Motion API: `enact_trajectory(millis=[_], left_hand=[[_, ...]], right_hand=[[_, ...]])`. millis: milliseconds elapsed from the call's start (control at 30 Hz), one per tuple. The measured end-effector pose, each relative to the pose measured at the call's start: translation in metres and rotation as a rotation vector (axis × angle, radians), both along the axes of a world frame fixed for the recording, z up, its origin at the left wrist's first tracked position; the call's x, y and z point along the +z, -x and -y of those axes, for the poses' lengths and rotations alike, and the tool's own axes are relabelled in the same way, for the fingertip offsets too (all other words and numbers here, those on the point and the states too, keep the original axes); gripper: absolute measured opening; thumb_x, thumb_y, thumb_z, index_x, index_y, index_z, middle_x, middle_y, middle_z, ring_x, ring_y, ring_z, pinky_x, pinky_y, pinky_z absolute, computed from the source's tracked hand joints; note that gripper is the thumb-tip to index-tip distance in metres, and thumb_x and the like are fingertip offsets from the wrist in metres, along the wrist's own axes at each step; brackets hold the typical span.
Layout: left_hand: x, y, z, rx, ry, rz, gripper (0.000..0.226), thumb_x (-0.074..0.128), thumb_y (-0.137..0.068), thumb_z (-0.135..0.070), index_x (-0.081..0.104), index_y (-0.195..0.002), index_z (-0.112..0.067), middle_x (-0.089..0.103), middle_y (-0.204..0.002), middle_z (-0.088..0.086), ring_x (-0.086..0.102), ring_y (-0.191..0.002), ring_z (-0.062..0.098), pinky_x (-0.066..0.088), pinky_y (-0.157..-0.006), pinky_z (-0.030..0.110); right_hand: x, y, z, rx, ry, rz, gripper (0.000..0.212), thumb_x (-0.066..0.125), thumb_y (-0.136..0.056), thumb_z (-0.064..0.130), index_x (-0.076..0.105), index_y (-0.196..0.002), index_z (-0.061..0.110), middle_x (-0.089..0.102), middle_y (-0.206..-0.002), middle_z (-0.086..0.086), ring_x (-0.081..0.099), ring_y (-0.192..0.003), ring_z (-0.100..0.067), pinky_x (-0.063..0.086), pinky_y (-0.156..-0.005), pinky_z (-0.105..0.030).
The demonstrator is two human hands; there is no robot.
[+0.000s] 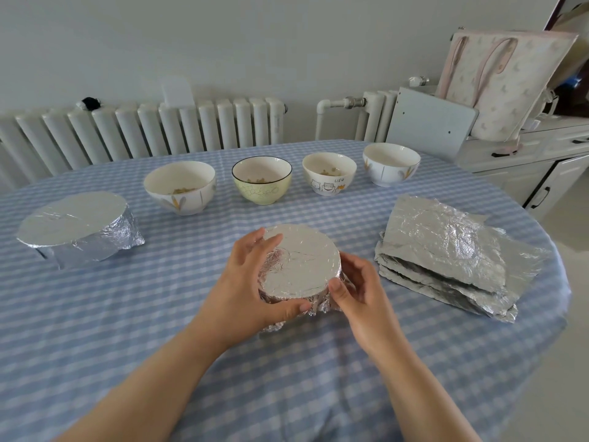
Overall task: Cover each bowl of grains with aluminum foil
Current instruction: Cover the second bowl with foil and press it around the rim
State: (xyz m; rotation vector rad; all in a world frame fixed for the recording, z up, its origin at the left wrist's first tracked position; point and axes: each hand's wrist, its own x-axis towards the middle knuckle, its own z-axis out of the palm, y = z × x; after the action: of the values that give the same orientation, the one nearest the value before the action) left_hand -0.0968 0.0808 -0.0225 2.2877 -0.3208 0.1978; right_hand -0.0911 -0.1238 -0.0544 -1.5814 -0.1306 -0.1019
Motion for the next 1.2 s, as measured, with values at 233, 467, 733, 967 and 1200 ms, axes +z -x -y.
enact_trajectory(millis=[233, 467, 733, 967, 1200], left_hand=[[-0.001, 0.002, 0.004, 0.007, 0.089, -0.025, 0.114, 0.08, -0.049, -0.067, 0.028, -0.146, -0.038, 0.01, -0.15, -0.019, 0.017, -0.114, -0.036, 0.027, -0.087, -0.004], [-0.004, 0.002, 0.005, 0.031, 0.169, -0.02, 0.116, 0.076, -0.042, -0.075, 0.024, -0.141, -0.048, 0.012, -0.151, -0.02, 0.015, -0.117, -0.035, 0.021, -0.086, -0.007], [-0.007, 0.0, 0.005, 0.041, 0.193, -0.039, 0.12, 0.076, -0.04, -0.076, 0.023, -0.143, -0.044, 0.013, -0.148, -0.024, 0.027, -0.127, -0.015, 0.023, -0.09, -0.003], [-0.006, -0.003, 0.002, 0.053, 0.248, -0.04, 0.113, 0.076, -0.042, -0.074, 0.028, -0.14, -0.043, 0.021, -0.146, -0.019, 0.024, -0.124, -0.024, 0.025, -0.086, -0.008], [-0.006, -0.003, 0.004, 0.059, 0.259, -0.026, 0.107, 0.076, -0.042, -0.072, 0.03, -0.135, -0.045, 0.023, -0.142, -0.019, 0.025, -0.117, -0.029, 0.024, -0.086, -0.009]], right_hand=[[-0.003, -0.001, 0.001, -0.002, -0.001, 0.022, 0.039, 0.065, -0.075, 0.036, 0.053, -0.109, 0.02, 0.067, -0.113, 0.002, 0.065, -0.104, -0.005, 0.054, -0.085, -0.026], [0.0, 0.003, -0.002, -0.026, 0.014, 0.016, 0.041, 0.059, -0.078, 0.041, 0.054, -0.111, 0.016, 0.067, -0.112, 0.006, 0.065, -0.102, -0.002, 0.053, -0.087, -0.025], [-0.005, 0.005, -0.013, -0.162, 0.084, 0.064, 0.022, 0.05, -0.087, 0.043, 0.049, -0.101, 0.026, 0.065, -0.101, 0.004, 0.066, -0.088, -0.003, 0.054, -0.081, -0.03], [0.011, 0.004, -0.023, -0.227, 0.126, 0.033, 0.011, 0.048, -0.098, 0.027, 0.045, -0.088, 0.025, 0.061, -0.094, 0.015, 0.057, -0.073, 0.016, 0.041, -0.066, -0.004], [0.01, -0.001, -0.028, -0.291, 0.047, -0.032, 0.017, 0.047, -0.099, 0.033, 0.052, -0.093, 0.019, 0.062, -0.081, 0.012, 0.056, -0.068, 0.009, 0.043, -0.067, -0.015]])
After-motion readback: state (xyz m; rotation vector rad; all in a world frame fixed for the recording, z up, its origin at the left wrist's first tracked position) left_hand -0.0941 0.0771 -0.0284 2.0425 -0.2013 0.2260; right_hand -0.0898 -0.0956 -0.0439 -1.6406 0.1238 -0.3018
